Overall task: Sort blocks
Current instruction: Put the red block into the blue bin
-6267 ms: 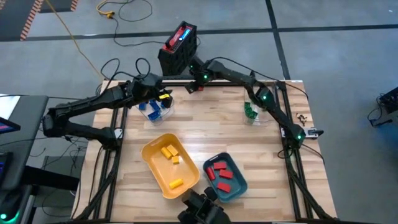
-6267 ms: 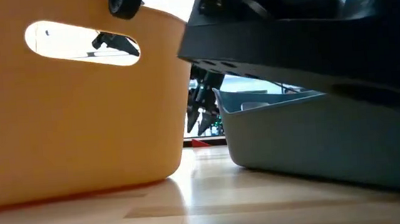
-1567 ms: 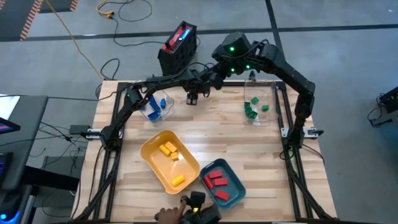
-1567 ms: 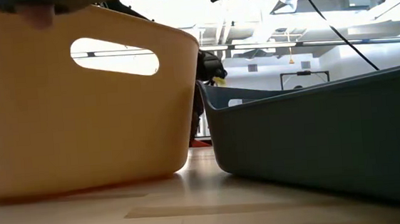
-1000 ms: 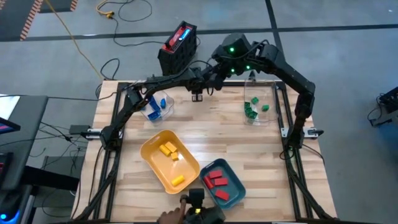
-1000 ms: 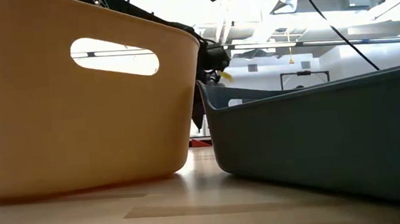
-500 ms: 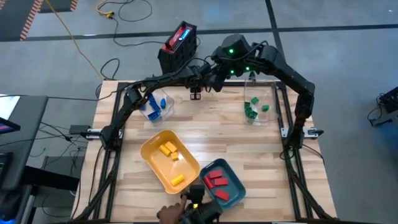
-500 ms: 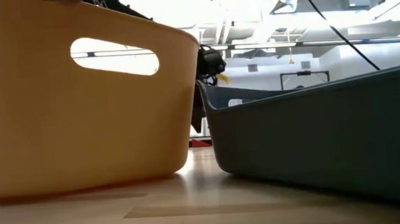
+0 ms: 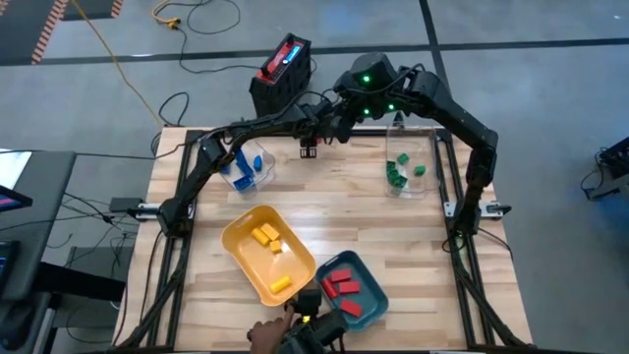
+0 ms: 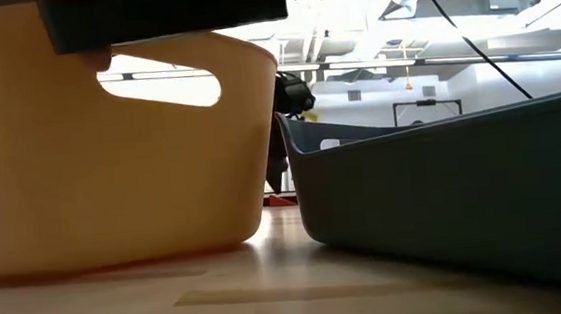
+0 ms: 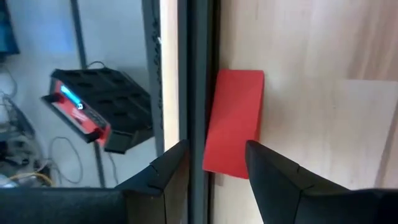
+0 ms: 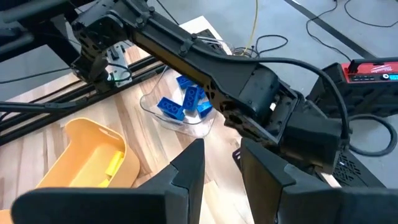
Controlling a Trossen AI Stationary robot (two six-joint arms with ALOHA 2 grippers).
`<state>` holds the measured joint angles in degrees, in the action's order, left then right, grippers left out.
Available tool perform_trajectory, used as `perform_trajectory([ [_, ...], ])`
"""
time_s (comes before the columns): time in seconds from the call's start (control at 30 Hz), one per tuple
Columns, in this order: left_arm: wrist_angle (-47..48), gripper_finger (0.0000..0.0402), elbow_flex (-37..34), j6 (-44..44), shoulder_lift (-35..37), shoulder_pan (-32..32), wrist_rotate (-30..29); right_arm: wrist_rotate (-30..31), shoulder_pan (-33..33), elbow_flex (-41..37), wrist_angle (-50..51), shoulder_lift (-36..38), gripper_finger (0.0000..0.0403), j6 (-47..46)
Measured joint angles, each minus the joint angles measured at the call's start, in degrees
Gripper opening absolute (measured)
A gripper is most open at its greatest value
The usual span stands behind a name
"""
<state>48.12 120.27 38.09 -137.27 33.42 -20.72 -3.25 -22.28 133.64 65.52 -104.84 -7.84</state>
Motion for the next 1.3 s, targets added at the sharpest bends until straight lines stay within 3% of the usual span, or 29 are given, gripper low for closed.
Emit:
perform_trajectory([
  [0.5, 6.7, 0.0144, 0.1, 1.5, -0.3, 1.7, 12.7, -1.2, -1.4, 0.0, -0.7, 0.0, 0.0120, -1.0],
  [0.6, 11.1, 0.0130, 0.0, 1.2, 1.2, 0.7, 18.7, -1.2, -2.0, 0.0, -1.0, 0.0, 0.0120, -1.5],
  [0.87, 16.0, 0.0112, 0.0, -3.7, 7.9, -0.5, 25.5, -1.2, -2.1, 0.0, -1.1, 0.0, 0.0120, -1.4],
  [1.03, 14.8, 0.0112, 0.0, -9.0, 8.9, -0.3, 25.5, -1.2, -2.0, 0.0, -1.1, 0.0, 0.0120, -1.7],
  [1.3, 17.3, 0.0112, -1.5, -11.7, 4.3, -1.9, 23.8, -1.4, 0.3, 0.0, -1.1, 0.0, 0.0120, -1.4],
])
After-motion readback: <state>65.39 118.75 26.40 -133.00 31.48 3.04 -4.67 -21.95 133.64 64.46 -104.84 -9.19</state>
